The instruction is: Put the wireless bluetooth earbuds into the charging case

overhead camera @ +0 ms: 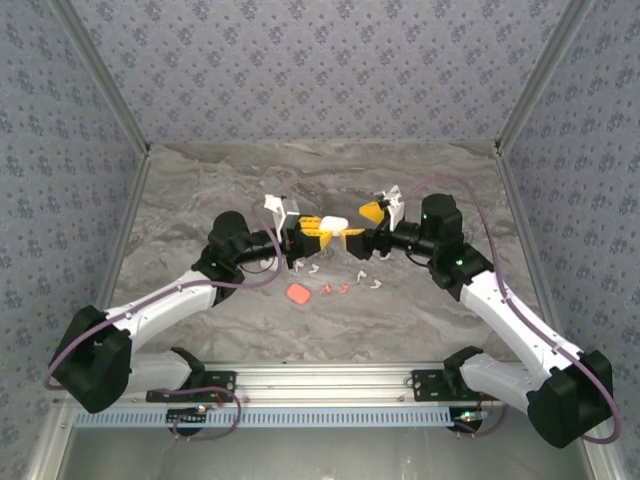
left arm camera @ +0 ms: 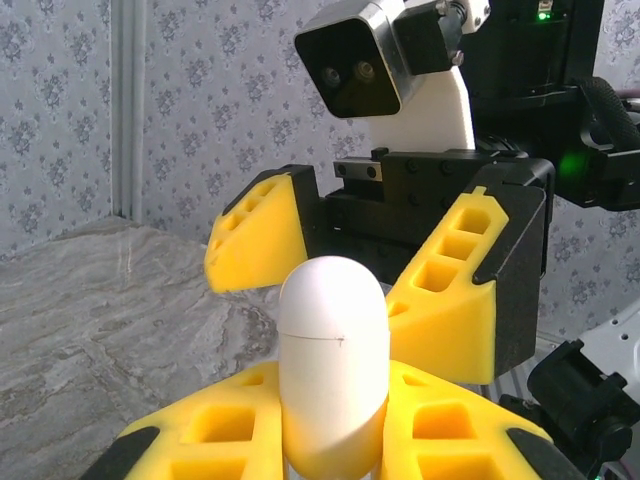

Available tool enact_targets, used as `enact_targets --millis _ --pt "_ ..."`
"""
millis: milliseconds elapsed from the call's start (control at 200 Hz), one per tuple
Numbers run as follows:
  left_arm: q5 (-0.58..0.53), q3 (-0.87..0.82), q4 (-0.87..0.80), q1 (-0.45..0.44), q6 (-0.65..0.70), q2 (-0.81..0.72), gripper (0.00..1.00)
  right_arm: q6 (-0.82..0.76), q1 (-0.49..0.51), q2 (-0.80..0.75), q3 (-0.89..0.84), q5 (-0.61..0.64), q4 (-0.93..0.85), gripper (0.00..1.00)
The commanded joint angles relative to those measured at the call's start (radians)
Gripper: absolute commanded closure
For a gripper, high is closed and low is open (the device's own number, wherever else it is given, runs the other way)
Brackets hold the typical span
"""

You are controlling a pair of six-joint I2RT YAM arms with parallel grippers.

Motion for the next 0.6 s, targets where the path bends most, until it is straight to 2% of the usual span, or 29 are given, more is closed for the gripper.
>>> enact_targets --millis 0,595 --pt "0.044 0.047 0.011 -0.01 0.032 -0.015 1.0 0.01 0.003 0.015 0.055 0.009 0.018 0.11" --pt "0.055 0.055 -0.052 -0.01 0.074 -0.023 1.0 -0.026 -0.033 0.075 0.169 -0.009 -0.065 0.13"
